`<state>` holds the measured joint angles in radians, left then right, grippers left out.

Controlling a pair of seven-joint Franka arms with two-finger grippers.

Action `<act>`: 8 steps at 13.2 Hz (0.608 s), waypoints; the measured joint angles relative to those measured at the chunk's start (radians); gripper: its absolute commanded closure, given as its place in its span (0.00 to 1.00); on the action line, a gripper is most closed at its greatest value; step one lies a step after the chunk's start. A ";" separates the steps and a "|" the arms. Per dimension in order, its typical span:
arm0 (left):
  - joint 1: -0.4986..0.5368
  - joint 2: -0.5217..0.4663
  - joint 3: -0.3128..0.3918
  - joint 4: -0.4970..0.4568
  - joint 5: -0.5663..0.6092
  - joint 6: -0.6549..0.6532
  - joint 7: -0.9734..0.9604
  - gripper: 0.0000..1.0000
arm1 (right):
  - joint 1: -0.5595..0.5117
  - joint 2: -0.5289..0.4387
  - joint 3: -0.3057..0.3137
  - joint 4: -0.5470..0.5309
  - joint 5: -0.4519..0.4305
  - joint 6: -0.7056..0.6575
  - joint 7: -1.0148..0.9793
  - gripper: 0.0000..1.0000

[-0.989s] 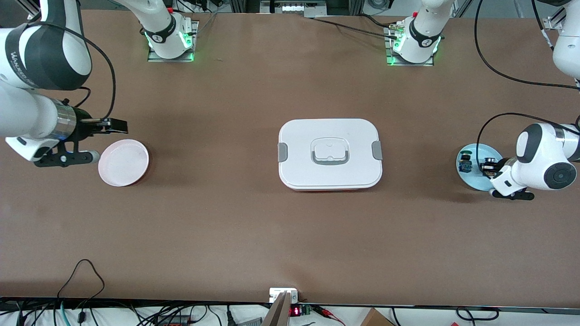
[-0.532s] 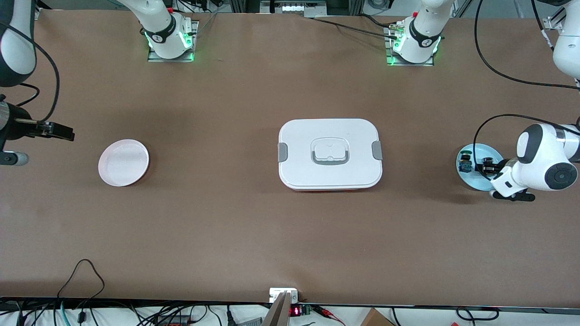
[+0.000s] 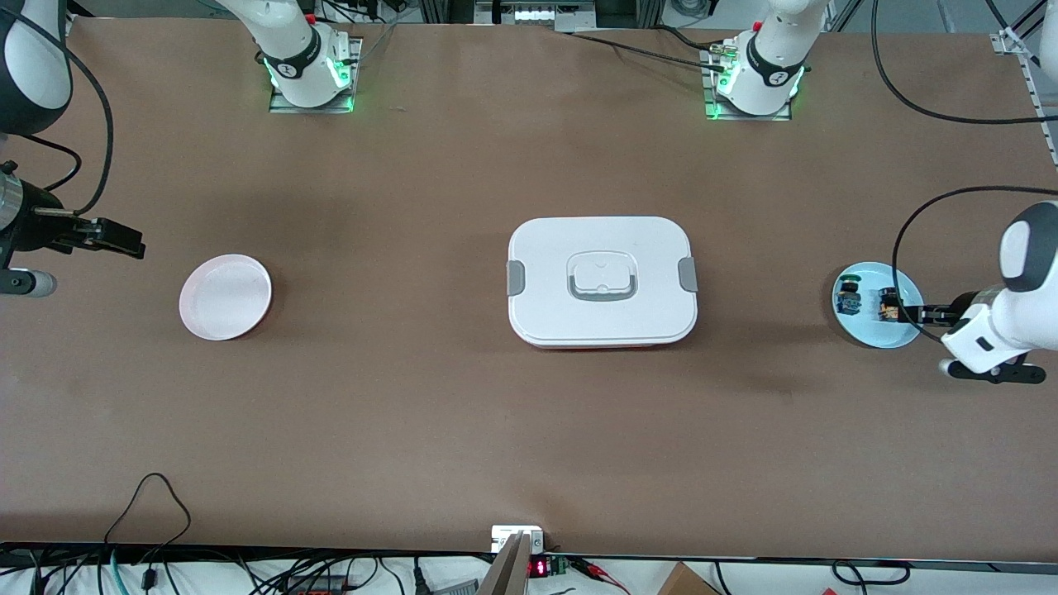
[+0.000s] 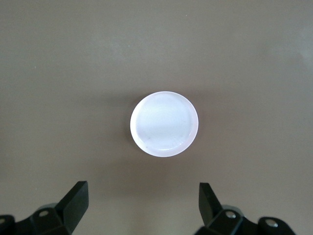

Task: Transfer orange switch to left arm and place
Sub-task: 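Lower the switch onto the blue plate with the left gripper, then open the left gripper and raise it away from the plate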

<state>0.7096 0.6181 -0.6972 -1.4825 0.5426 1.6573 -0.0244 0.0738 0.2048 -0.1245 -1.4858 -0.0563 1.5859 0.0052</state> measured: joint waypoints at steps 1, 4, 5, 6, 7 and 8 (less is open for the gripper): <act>0.000 -0.004 -0.036 0.038 -0.001 -0.055 0.000 0.00 | -0.004 -0.010 0.000 -0.021 0.000 0.028 0.000 0.00; -0.001 -0.030 -0.114 0.110 -0.001 -0.133 0.000 0.00 | -0.006 -0.069 0.003 -0.124 0.000 0.133 -0.015 0.00; -0.001 -0.047 -0.130 0.119 -0.002 -0.139 0.000 0.00 | -0.006 -0.082 0.006 -0.135 0.000 0.137 -0.029 0.00; -0.001 -0.061 -0.145 0.123 -0.006 -0.141 0.001 0.00 | -0.006 -0.089 0.009 -0.138 0.000 0.137 -0.044 0.00; -0.001 -0.073 -0.165 0.128 -0.024 -0.143 0.001 0.00 | -0.006 -0.094 0.010 -0.139 0.000 0.137 -0.053 0.00; -0.004 -0.085 -0.180 0.138 -0.057 -0.146 0.003 0.00 | -0.007 -0.094 0.009 -0.140 0.000 0.137 -0.054 0.00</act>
<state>0.7055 0.5332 -0.8772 -1.3445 0.4857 1.5109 -0.0216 0.0670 0.1104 -0.1152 -1.6259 -0.0561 1.7224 -0.0489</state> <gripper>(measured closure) 0.000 0.000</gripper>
